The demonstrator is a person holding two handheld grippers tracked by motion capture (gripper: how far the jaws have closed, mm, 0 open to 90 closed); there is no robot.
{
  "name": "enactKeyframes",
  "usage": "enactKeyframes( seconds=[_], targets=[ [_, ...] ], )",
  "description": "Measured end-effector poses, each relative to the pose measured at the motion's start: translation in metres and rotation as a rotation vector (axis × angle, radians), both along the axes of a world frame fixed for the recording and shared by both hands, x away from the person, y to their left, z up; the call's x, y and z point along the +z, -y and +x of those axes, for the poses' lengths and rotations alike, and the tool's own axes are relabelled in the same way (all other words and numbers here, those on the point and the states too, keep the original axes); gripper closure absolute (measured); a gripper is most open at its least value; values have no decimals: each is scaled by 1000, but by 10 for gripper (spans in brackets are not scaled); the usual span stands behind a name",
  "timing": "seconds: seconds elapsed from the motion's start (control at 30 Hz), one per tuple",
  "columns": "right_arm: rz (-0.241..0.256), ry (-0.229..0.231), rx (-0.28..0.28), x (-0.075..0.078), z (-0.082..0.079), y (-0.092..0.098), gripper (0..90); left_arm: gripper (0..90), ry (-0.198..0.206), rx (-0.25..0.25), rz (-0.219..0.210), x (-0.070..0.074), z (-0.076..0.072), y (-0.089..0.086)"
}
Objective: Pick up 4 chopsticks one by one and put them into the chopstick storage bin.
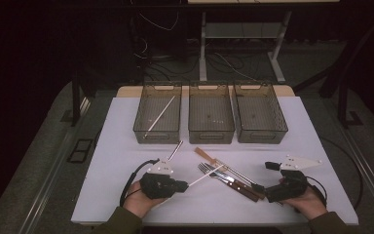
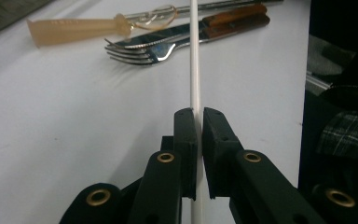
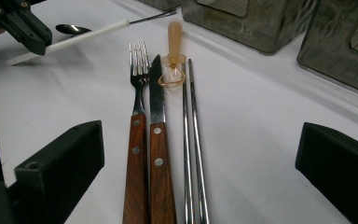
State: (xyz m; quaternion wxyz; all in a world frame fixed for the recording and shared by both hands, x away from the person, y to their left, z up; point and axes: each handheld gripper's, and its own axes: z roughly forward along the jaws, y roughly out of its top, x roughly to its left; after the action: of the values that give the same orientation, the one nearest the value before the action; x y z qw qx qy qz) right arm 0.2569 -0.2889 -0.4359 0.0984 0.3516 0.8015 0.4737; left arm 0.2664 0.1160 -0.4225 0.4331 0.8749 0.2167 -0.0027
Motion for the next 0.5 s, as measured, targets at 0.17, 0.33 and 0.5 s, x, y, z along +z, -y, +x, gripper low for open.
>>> enactKeyframes(
  seconds=[0.17,0.33,0.5],
  targets=[
    [0,0,1,0,0,0,13,843,19,16,-35,8,2,-3],
    [1,-1,1,0,0,0,13,842,51,35,-80,19,3,-6],
    [2,0,-1,0,0,0,13,842,79,46,-123,31,6,-7]
  ],
)
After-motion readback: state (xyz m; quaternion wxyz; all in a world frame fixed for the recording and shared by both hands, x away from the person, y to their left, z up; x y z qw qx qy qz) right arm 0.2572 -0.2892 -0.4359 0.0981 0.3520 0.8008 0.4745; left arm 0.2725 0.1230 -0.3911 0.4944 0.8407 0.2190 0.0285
